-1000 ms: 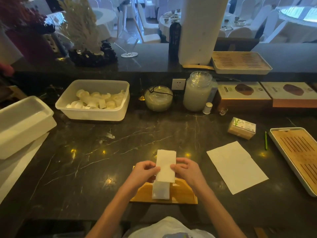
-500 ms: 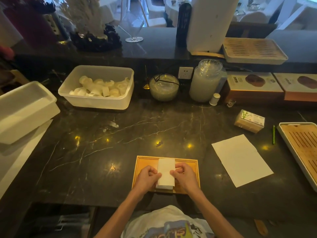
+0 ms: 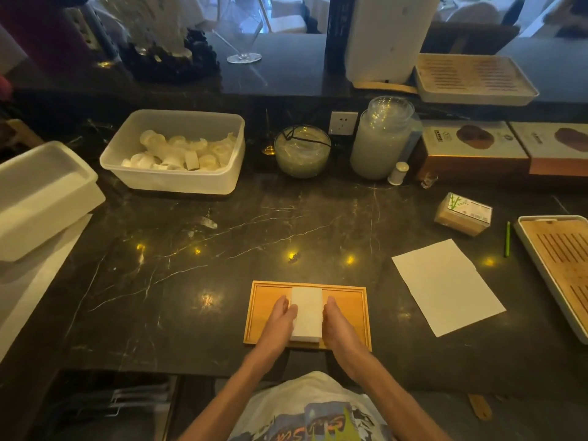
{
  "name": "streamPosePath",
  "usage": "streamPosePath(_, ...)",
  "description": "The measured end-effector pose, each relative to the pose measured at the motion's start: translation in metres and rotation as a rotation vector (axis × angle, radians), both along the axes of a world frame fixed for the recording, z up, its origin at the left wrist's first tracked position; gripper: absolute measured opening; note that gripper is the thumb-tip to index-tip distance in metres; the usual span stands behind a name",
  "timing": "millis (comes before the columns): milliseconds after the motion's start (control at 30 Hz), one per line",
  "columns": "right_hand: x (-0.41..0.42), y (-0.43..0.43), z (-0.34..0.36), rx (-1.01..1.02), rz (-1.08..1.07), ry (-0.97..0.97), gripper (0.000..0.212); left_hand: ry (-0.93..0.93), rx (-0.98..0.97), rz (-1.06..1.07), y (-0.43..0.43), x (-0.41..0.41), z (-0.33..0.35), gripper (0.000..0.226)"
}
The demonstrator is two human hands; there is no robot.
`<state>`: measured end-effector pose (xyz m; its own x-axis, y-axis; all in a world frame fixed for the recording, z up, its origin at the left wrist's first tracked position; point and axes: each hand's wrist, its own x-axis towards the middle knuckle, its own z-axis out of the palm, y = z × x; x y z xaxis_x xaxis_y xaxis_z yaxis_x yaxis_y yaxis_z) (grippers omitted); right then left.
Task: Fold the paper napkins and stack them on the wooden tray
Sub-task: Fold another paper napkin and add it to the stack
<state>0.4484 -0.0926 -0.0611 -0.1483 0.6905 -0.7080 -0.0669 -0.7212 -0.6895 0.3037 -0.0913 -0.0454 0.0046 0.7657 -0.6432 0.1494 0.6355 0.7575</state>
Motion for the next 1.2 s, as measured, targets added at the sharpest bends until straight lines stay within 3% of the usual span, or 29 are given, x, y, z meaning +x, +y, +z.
streamPosePath(167,-0.009,0.002,0.008,-0.031,-0.042,0.107,0.038,-0.058,-0.007,-0.025,-0.006,0.010,-0.004,0.059)
streamPosePath(467,-0.014,0.001,0.004,0.020,-0.018,0.099,0.031,-0.065,0.023,-0.053,-0.007,0.009,-0.004,0.060)
streamPosePath(633,-0.013,-0.002,0.008,0.010,-0.020,0.081,0.048,-0.030,0.070,-0.108,-0.005,0.004,-0.003,0.066)
streamPosePath(700,-0.009,-0.004,0.009,0.061,0.046,-0.016,0.054,0.031,0.147,-0.173,-0.004,0.002,-0.001,0.069)
streamPosePath(800,0.003,-0.003,0.006,0.302,0.111,-0.366,0.060,0.142,0.242,-0.229,-0.005,-0.007,0.000,0.068)
streamPosePath(933,0.016,0.005,0.000,0.565,0.295,-0.597,0.060,0.299,0.263,-0.356,-0.005,-0.019,-0.005,0.061)
streamPosePath(1033,0.017,0.007,-0.007,0.571,0.465,-0.713,0.059,0.425,0.259,-0.483,-0.006,-0.024,-0.009,0.060)
streamPosePath(1200,0.019,0.006,-0.007,0.484,0.559,-0.702,0.060,0.500,0.232,-0.564,-0.008,-0.025,-0.009,0.062)
